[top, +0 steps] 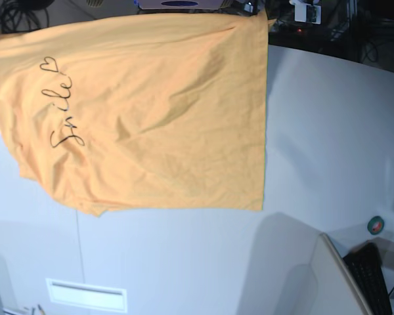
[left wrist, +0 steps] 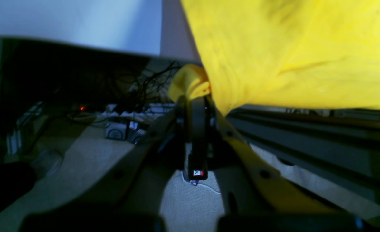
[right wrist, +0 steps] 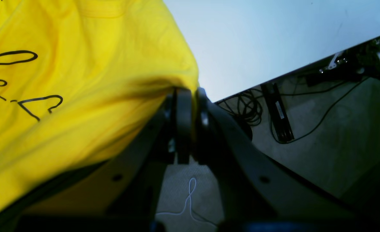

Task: Layout the t-shirt on the table in an organized manner, then fold the t-shirt properly
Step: 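Lower the hanging shirt onto the table with both grippers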

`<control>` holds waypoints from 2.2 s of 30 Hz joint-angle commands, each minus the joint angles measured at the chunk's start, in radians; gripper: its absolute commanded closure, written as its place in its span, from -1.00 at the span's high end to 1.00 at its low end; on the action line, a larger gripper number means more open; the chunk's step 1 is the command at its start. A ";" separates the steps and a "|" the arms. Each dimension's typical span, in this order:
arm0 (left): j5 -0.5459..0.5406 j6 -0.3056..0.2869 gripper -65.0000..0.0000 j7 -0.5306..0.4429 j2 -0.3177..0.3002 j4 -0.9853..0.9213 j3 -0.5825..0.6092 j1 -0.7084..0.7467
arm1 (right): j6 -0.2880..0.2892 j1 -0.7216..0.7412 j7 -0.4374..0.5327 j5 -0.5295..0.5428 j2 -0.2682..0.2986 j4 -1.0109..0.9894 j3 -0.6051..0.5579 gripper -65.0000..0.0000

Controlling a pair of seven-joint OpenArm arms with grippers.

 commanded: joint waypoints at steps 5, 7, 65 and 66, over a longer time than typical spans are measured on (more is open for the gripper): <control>-0.001 0.003 -1.00 -0.022 0.004 0.027 -0.001 -0.074 | -0.010 0.064 0.034 0.010 0.019 0.090 0.011 -1.00; -0.004 0.003 -1.00 -0.022 0.004 0.039 -0.001 -0.138 | -0.010 0.114 0.034 0.010 0.019 0.130 0.007 -1.00; -0.007 0.278 1.00 -0.019 0.208 -0.740 0.013 -1.384 | -0.017 1.109 0.477 0.006 0.516 -1.125 -0.976 0.35; -0.007 0.278 1.00 -0.019 0.209 -0.740 0.029 -1.366 | -0.017 1.099 0.477 0.006 0.514 -1.125 -0.978 0.10</control>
